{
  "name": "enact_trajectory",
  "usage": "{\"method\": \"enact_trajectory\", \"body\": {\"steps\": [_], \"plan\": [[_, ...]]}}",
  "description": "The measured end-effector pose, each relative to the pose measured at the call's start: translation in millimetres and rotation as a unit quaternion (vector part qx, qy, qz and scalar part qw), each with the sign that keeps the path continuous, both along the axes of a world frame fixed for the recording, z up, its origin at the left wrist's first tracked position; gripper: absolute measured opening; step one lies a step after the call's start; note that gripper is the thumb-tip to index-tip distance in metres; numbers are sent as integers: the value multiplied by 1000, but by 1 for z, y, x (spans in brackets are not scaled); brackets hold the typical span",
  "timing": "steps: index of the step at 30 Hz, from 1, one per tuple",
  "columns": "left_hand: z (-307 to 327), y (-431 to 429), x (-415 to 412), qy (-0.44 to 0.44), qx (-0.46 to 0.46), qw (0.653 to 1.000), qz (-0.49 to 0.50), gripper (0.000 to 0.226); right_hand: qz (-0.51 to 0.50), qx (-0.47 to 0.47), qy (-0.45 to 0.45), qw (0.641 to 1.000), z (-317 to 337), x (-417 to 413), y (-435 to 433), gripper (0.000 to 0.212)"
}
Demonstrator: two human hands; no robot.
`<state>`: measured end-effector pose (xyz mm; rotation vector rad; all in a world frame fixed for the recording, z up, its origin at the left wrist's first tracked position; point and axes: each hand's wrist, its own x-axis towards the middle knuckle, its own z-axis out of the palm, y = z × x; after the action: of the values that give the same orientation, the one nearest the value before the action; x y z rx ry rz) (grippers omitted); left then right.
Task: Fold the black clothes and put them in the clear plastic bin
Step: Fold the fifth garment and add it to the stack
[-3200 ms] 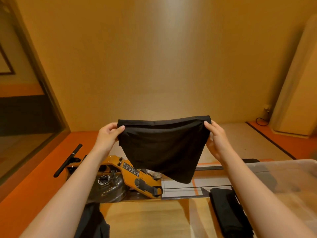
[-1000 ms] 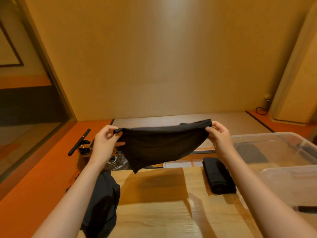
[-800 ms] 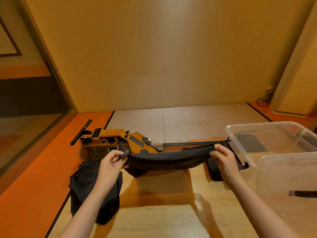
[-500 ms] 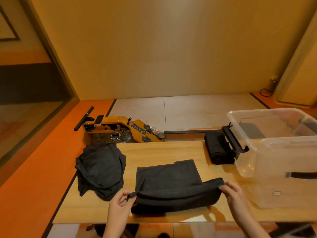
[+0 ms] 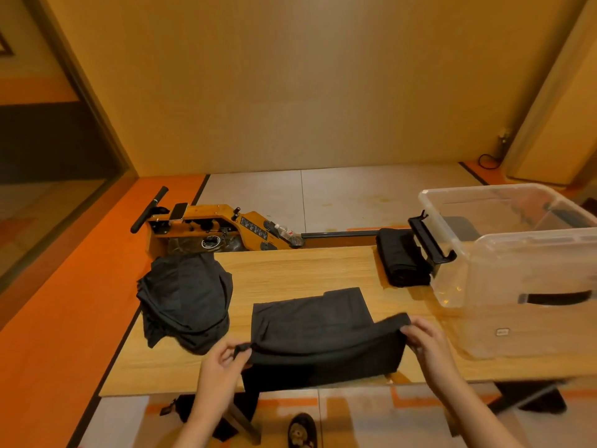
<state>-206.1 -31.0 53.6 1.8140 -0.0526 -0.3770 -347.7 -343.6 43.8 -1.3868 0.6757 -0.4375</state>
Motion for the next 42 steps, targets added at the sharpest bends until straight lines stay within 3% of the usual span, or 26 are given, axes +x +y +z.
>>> {"method": "enact_trajectory", "body": {"steps": [11,16,20,24,28,35,42], "plan": [[157,-78,171,-184,-99,978,-26,10,-42,-66,-144,987,145,158,-53,19],[223,-92,210,-243,-142,959,-19,14,-60,-71,-226,970,211,198,-63,19],[240,-89,218,-269,-153,950,-37,14,-48,-61,-256,964,221,203,-62,18],[214,-75,202,-263,-131,954,-56,14,-36,-19,-244,969,185,189,-58,22],[139,-51,163,-221,-88,971,-40,16,-14,-8,-175,985,122,149,-40,19],[-16,-11,68,-23,-15,999,25,19,-32,-7,2,999,-4,66,-1,19],[-66,5,-1,108,-5,994,19,20,-53,39,69,995,-41,10,13,19]]}}
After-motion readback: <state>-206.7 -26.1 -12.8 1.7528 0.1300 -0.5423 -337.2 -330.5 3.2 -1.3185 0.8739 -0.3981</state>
